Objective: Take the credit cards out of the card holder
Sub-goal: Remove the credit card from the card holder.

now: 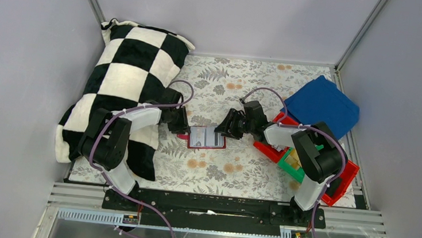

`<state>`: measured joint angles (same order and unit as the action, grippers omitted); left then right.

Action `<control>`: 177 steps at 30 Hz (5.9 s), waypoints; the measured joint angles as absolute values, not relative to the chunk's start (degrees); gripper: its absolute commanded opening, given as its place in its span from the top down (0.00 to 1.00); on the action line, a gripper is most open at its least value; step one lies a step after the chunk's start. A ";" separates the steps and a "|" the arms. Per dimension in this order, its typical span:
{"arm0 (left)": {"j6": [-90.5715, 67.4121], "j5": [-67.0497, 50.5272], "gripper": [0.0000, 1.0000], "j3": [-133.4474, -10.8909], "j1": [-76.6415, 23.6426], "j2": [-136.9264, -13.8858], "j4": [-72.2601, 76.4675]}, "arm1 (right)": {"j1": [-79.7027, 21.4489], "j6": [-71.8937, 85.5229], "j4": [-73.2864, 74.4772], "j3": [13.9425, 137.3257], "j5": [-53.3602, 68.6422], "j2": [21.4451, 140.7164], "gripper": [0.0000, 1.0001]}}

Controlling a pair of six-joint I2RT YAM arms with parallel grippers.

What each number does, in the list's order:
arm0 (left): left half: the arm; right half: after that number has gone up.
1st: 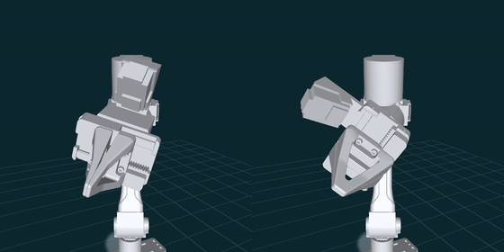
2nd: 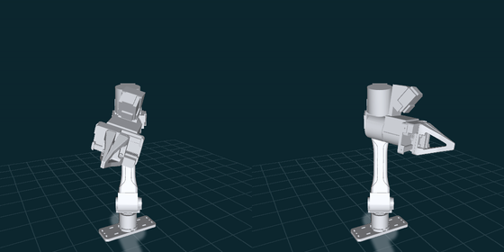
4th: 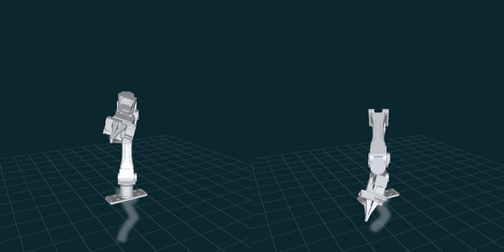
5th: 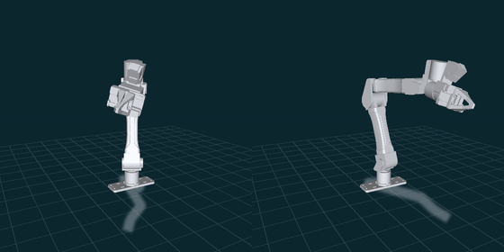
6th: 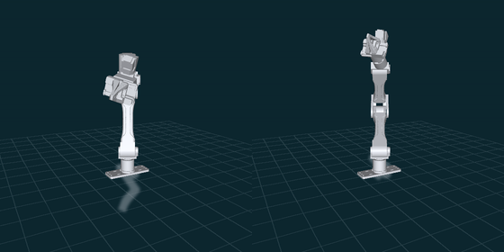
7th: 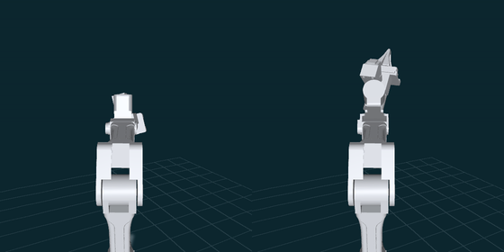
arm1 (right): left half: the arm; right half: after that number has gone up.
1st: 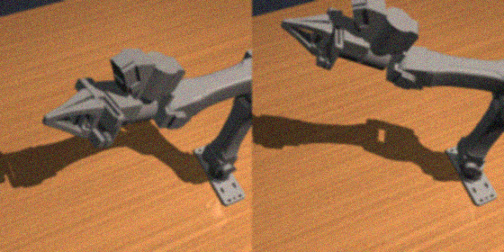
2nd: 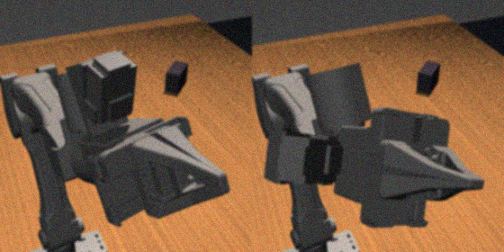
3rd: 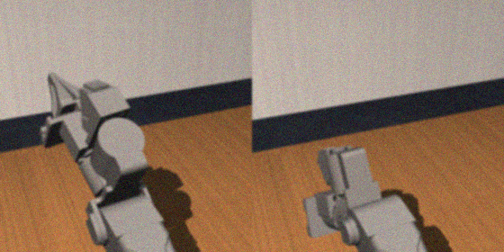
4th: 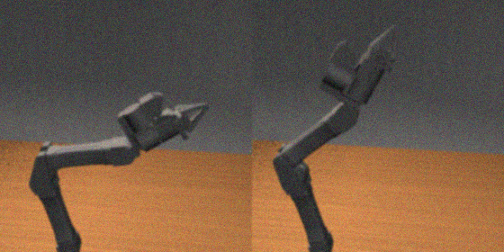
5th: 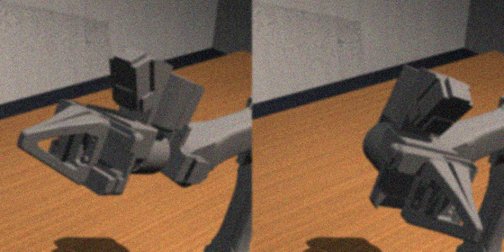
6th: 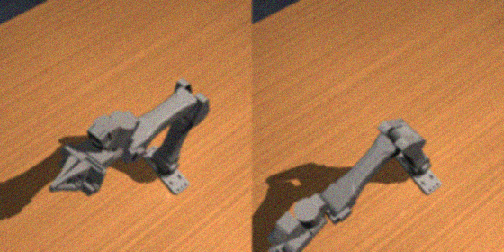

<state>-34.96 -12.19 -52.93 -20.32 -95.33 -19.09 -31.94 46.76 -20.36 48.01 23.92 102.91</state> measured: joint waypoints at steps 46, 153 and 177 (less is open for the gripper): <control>-36.40 -18.55 0.65 -55.16 -28.45 -100.29 -13.91 | -37.95 51.96 -24.36 44.16 24.03 94.56 0.43; -34.87 -24.14 0.64 -53.45 -28.05 -100.62 -12.16 | -31.07 52.21 -29.91 29.08 27.46 87.00 0.43; -32.40 -16.97 0.62 -54.96 -26.22 -90.91 -22.83 | -37.98 49.93 -25.10 39.11 25.56 91.07 0.44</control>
<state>-32.40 -16.97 -54.96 -26.22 -90.91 -22.83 -37.98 49.93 -25.10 39.11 25.56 91.07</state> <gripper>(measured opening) 0.383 0.564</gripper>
